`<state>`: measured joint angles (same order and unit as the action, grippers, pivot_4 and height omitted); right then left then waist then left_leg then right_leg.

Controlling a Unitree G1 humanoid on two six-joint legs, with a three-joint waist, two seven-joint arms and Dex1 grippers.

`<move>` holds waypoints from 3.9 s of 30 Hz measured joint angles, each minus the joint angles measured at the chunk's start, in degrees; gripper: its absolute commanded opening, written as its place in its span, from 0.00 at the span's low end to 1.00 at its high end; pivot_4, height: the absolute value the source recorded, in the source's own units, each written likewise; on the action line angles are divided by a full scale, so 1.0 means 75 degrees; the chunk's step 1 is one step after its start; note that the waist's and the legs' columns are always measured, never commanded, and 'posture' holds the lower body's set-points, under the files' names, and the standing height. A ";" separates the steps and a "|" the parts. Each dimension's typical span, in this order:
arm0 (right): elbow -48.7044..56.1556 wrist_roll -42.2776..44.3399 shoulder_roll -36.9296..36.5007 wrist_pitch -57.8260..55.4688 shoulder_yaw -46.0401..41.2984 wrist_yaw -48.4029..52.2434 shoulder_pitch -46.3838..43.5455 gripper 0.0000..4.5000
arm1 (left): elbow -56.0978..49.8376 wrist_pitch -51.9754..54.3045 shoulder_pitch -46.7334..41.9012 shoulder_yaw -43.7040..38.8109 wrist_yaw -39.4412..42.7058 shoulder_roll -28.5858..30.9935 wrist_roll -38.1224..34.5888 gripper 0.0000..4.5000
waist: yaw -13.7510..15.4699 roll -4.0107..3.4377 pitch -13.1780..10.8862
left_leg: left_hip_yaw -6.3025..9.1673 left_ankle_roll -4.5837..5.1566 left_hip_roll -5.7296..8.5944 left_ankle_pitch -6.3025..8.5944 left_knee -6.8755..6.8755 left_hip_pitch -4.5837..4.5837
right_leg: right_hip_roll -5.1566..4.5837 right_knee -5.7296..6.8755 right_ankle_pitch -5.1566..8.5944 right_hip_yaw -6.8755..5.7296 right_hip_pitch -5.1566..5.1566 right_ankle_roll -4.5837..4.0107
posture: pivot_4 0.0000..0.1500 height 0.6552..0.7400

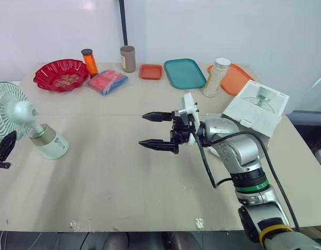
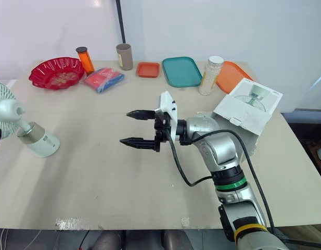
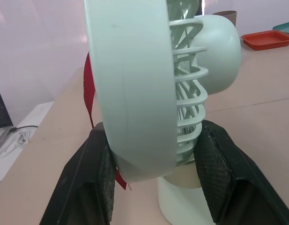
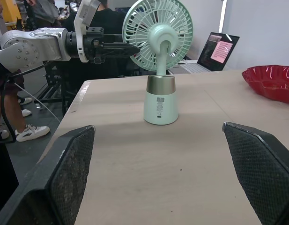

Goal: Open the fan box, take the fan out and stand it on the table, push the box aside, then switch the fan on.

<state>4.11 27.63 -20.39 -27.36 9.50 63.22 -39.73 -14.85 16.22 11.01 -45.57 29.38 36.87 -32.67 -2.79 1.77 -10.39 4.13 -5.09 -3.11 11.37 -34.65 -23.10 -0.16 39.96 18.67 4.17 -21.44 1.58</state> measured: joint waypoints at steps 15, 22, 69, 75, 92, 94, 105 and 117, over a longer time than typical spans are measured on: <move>-0.0485 -0.0154 0.0600 -0.0916 0.0163 -0.1158 -0.0704 1.00 | -0.1317 0.0738 -0.0382 0.0736 -0.0833 -0.0435 -0.0371 0.41 | 0.0007 0.0018 -0.0002 | 0.0006 -0.0007 0.0000 -0.0004 -0.0002 -0.0008 | 0.0000 0.0001 -0.0002 -0.0004 -0.0001 -0.0003 | 1.00 1.00; -0.0544 -0.0276 0.0959 -0.1475 0.0214 -0.1890 -0.0830 1.00 | -0.2189 0.1294 -0.1215 0.1814 -0.1339 -0.0628 -0.0831 0.41 | 0.0011 0.0025 -0.0001 | 0.0008 -0.0009 0.0003 -0.0002 -0.0005 -0.0020 | -0.0003 0.0001 -0.0002 -0.0009 -0.0006 -0.0002 | 1.00 1.00; -0.2019 -0.1544 0.2189 -0.0975 0.0287 -0.3457 -0.1212 0.31 | -0.1894 0.1489 -0.2769 0.4525 -0.1157 -0.1312 0.0298 0.41 | 0.0006 0.0024 -0.0001 | 0.0010 -0.0010 0.0006 -0.0003 -0.0010 -0.0029 | -0.0002 0.0007 -0.0003 -0.0008 -0.0017 -0.0003 | 1.00 1.00; -0.2021 -0.1599 0.2212 -0.0974 0.0277 -0.3417 -0.1212 0.31 | -0.1906 0.1489 -0.2763 0.4524 -0.1175 -0.1360 0.0329 0.41 | 0.0004 0.0024 -0.0001 | 0.0010 -0.0009 0.0005 -0.0003 -0.0010 -0.0028 | -0.0001 0.0008 -0.0003 -0.0008 -0.0017 -0.0003 | 1.00 1.00; -0.2035 -0.1628 0.2235 -0.0954 0.0236 -0.3431 -0.1212 0.08 | -0.1922 0.1485 -0.2755 0.4520 -0.1171 -0.1412 0.0357 0.41 | 0.0003 0.0024 -0.0002 | 0.0010 -0.0009 0.0005 -0.0003 -0.0010 -0.0028 | 0.0000 0.0007 -0.0003 -0.0008 -0.0017 -0.0003 | 1.00 1.00; -0.2035 -0.1639 0.2234 -0.0943 0.0241 -0.3432 -0.1212 0.08 | -0.1926 0.1485 -0.2755 0.4520 -0.1171 -0.1417 0.0371 0.41 | 0.0003 0.0024 -0.0002 | 0.0009 -0.0009 0.0005 -0.0003 -0.0010 -0.0028 | 0.0000 0.0007 -0.0003 -0.0007 -0.0017 -0.0003 | 1.00 1.00; -0.2069 -0.1652 0.2240 -0.0872 0.0278 -0.3329 -0.1212 0.08 | -0.2009 0.1573 -0.2587 0.4406 -0.0983 -0.1433 -0.0003 0.88 | 0.0002 0.0024 -0.0002 | 0.0009 -0.0009 0.0005 -0.0003 -0.0010 -0.0028 | -0.0001 0.0007 -0.0003 -0.0007 -0.0017 -0.0003 | 1.00 1.00; -0.2202 -0.1624 0.2277 -0.0890 0.0155 -0.3327 -0.1277 0.08 | -0.2288 0.1866 -0.1796 0.2858 -0.0338 -0.0460 -0.1000 0.99 | -0.0016 0.0019 -0.0004 | 0.0009 -0.0009 0.0003 -0.0003 -0.0007 -0.0027 | 0.0000 0.0006 -0.0003 -0.0007 -0.0019 -0.0003 | 1.00 1.00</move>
<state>-12.41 15.46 -3.31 -34.03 10.66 38.27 -49.30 -32.01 30.22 -2.46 -24.14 26.84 33.41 -40.16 -2.91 1.91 -10.42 4.20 -5.16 -3.09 11.34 -34.70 -23.30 -0.17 40.00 18.64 4.11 -21.58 1.56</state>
